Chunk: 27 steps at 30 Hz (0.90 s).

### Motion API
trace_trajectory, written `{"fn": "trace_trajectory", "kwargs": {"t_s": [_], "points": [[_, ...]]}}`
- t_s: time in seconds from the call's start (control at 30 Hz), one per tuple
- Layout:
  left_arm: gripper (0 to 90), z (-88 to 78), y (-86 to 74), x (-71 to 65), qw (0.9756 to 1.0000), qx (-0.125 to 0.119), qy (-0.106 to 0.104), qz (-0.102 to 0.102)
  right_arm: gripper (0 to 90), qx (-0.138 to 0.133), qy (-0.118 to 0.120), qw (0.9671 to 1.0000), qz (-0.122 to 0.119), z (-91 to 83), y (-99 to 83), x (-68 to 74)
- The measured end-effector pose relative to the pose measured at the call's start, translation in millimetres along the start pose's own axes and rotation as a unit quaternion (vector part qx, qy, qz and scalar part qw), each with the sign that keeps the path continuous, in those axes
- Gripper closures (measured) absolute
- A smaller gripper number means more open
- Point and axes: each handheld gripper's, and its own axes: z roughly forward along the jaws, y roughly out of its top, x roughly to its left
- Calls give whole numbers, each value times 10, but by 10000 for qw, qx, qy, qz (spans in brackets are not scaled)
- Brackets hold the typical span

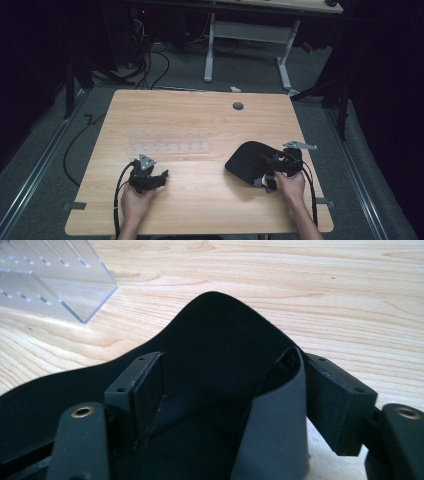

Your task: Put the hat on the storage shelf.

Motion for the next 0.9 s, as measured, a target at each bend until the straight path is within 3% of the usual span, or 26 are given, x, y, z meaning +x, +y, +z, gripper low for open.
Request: {"fn": "trace_trajectory", "kwargs": {"t_s": [0.27,0.5,0.73,0.9], "points": [[314,1,0,0,10000,-1,2,0,330,179,172,9996,95,103,-27,-60],[314,3,-1,0,10000,-12,7,4,385,170,368,9991,132,155,-42,-81],[314,3,-1,-1,10000,-12,8,2,503,218,411,9989,-43,176,-66,-57],[314,3,-1,-1,10000,-11,8,3,603,109,560,9983,-86,122,-77,-71]]}}
